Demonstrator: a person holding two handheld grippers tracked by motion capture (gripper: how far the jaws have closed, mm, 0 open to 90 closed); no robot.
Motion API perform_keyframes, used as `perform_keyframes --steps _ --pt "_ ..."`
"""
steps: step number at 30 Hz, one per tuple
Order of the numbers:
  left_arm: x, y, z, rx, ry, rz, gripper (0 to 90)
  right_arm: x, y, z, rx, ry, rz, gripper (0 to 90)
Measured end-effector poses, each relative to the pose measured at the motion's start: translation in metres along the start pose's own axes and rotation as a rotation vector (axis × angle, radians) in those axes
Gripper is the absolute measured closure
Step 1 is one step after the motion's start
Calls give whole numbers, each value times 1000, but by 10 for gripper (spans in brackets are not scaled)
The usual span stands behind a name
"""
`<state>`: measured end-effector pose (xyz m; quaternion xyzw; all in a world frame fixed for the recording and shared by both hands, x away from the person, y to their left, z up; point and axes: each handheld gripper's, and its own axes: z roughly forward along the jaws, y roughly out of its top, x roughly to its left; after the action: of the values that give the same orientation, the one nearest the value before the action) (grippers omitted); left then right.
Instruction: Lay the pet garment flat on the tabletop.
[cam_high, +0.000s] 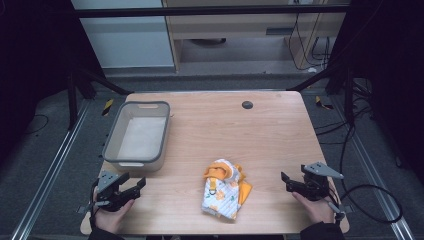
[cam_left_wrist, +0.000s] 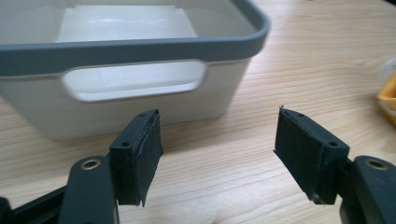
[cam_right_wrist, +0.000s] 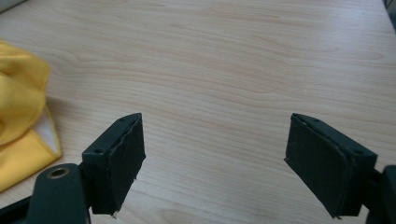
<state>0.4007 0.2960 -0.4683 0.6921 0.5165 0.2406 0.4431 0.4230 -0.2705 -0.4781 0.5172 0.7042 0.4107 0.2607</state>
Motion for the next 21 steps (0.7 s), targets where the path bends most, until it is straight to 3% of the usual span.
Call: perform_keyframes --steps 10,21 --pt "-21 1 2 3 -59 85 334 20 6 -4 -17 81 -46 236" --pt "-37 8 8 -4 -109 123 327 34 17 -9 -39 147 -76 274"
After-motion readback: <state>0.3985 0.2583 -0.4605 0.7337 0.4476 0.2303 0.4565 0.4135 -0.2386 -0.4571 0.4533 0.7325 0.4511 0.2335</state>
